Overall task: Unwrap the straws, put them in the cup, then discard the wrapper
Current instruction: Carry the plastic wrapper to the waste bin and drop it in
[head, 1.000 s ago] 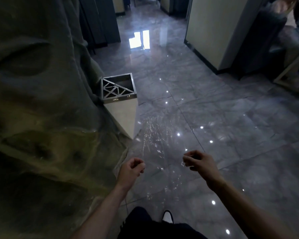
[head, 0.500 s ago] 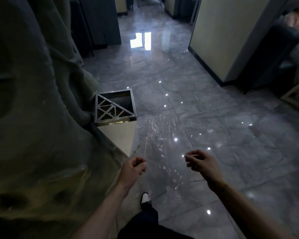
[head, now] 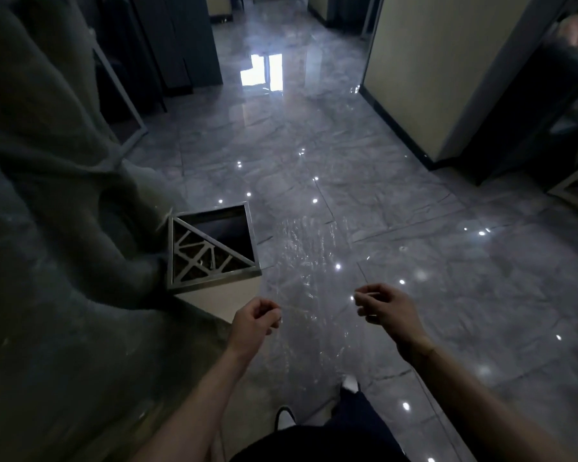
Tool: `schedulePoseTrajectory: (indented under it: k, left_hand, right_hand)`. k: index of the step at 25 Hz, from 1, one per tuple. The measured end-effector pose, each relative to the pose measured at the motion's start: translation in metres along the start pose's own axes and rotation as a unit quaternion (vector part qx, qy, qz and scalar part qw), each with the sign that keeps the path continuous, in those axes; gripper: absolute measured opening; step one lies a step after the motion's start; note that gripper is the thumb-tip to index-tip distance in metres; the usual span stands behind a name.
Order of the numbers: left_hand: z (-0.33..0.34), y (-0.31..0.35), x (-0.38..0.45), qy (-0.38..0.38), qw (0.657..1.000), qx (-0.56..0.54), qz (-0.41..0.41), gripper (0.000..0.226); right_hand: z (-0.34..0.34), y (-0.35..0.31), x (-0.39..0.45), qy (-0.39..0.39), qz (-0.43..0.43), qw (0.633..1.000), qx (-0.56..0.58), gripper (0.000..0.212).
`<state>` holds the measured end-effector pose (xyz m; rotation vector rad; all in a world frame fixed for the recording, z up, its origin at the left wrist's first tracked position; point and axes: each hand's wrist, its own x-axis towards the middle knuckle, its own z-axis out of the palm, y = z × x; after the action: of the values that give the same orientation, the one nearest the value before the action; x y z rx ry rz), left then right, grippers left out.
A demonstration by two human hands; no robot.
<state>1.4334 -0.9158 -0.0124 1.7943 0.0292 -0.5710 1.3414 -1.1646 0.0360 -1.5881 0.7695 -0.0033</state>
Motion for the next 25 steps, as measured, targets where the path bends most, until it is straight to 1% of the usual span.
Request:
schedulePoseTrajectory:
  k: [4,8,11,14,16,20,25]
  left_hand:
    - [0.019,0.024,0.047,0.012,1.000,-0.009,-0.012,0.010]
    - [0.047,0.052,0.095,0.028,0.999,-0.022,-0.017,0.009]
    - [0.075,0.083,0.124,0.050,0.997,-0.044,-0.038,0.008]
    - [0.100,0.113,0.150,0.079,0.993,-0.074,-0.039,0.012]
    - [0.108,0.125,0.162,0.091,0.992,-0.081,-0.044,0.009]
    - [0.109,0.134,0.179,0.135,0.983,-0.106,-0.061,0.008]
    - [0.089,0.122,0.202,0.199,0.965,-0.146,-0.088,0.010]
  right_hand:
    - [-0.012,-0.014,0.053,-0.016,0.001,1.000,-0.008,0.008]
    - [-0.033,-0.034,0.116,-0.038,0.003,0.999,-0.011,0.012]
    - [-0.058,-0.057,0.163,-0.073,-0.004,0.997,-0.025,0.017]
    - [-0.077,-0.082,0.207,-0.120,-0.015,0.992,-0.035,0.021]
    - [-0.082,-0.095,0.233,-0.141,-0.018,0.989,-0.048,0.021]
    - [-0.070,-0.112,0.279,-0.175,-0.016,0.983,-0.055,0.020]
    - [-0.022,-0.132,0.329,-0.206,-0.047,0.972,-0.108,0.013]
